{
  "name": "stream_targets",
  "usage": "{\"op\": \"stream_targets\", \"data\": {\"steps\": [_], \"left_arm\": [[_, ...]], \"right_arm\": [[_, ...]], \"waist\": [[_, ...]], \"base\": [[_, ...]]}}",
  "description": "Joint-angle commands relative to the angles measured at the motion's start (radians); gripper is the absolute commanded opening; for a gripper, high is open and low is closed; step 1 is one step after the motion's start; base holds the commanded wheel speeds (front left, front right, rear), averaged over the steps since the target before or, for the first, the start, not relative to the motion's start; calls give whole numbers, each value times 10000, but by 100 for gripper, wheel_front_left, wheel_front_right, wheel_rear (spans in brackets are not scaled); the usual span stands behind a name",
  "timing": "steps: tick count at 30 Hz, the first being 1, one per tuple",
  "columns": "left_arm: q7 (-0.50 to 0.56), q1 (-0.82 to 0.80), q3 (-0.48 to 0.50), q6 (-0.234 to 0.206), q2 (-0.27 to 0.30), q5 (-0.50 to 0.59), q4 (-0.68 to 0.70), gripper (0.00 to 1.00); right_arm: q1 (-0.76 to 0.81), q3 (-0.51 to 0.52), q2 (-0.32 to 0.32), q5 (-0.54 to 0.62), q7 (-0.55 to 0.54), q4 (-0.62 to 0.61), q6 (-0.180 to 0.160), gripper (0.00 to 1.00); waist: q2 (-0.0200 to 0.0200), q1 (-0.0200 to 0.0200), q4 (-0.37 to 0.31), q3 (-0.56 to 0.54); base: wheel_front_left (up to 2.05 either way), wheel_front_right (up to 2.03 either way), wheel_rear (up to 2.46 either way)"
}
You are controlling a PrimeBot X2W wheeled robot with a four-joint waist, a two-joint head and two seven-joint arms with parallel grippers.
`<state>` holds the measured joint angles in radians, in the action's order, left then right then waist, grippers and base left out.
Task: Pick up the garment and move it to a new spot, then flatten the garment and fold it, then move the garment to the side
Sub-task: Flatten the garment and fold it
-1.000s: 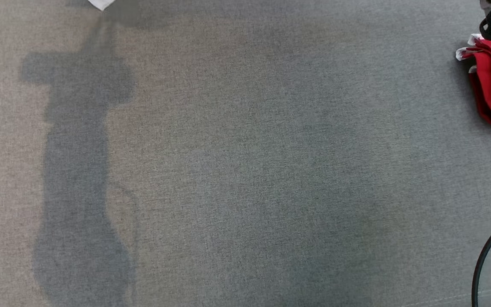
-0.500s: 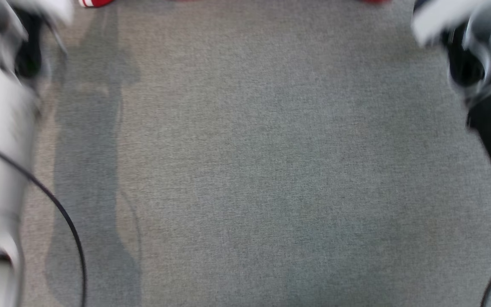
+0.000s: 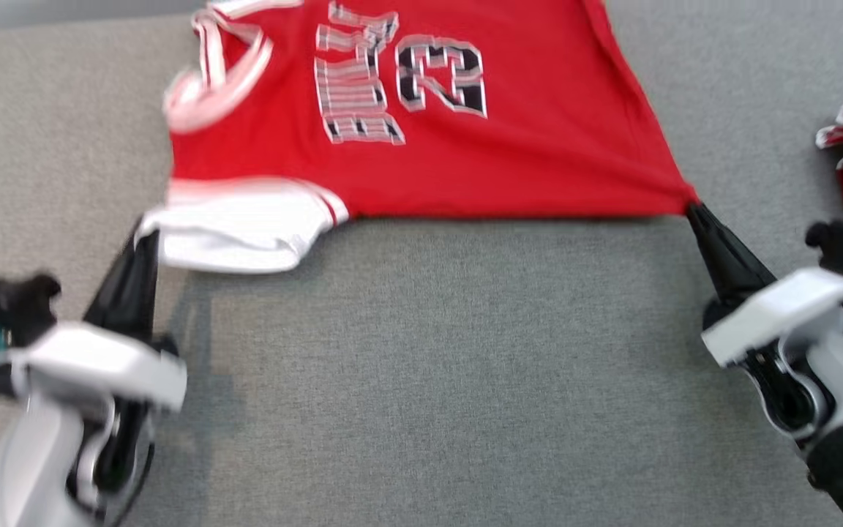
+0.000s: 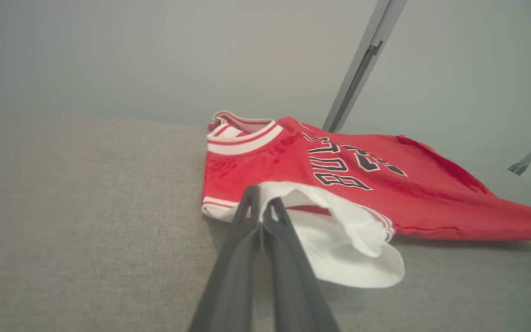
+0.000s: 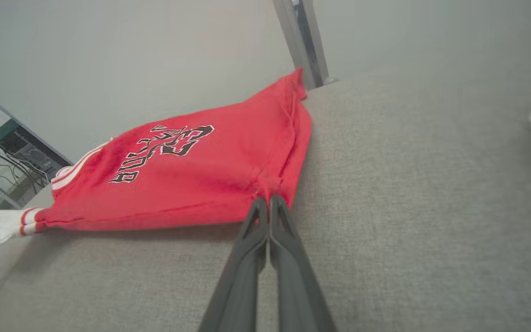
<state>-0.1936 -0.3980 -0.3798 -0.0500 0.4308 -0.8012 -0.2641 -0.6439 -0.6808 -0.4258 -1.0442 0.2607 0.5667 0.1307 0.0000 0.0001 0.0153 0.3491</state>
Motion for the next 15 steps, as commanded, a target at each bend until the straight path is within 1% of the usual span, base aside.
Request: {"op": "stream_targets", "data": {"steps": [1,2,3,6,9,12,15], "left_arm": [[162,476,96,-307,250,-3,598,0],[385,1046,137,-626,461,-23,1395,0],[866,2055,185,-1301,821,-35,2863,0],[1526,3400,278,-2200,1318,-80,4733,0],[2004,4470,344,-2982,1656,-61,6195,0],[2375,5357,400,-3663,1998,71,7265,0],[2605,5969,455,-4117,2190,104,8157,0]], "right_arm": [[285,213,-173,255,71,-178,1,0],[644,394,-194,383,66,-402,1,0],[1333,738,-231,635,68,-797,1,0],[2207,1118,-339,1014,72,-1368,1,0],[3188,1477,-375,1215,72,-1879,1,0],[4206,1911,-429,1393,-88,-2431,1,0],[5280,2584,-390,1626,-371,-3007,1,0]], "waist": [[0,-1,27,-360],[0,-1,45,-484],[0,-1,88,-733],[0,-1,159,-1095],[0,-1,233,-1379],[0,-1,324,-1643],[0,-1,407,-1837]], "base": [[0,0,0],[0,0,0],[0,0,0],[0,0,0],[0,0,0],[0,0,0],[0,0,0]]}}
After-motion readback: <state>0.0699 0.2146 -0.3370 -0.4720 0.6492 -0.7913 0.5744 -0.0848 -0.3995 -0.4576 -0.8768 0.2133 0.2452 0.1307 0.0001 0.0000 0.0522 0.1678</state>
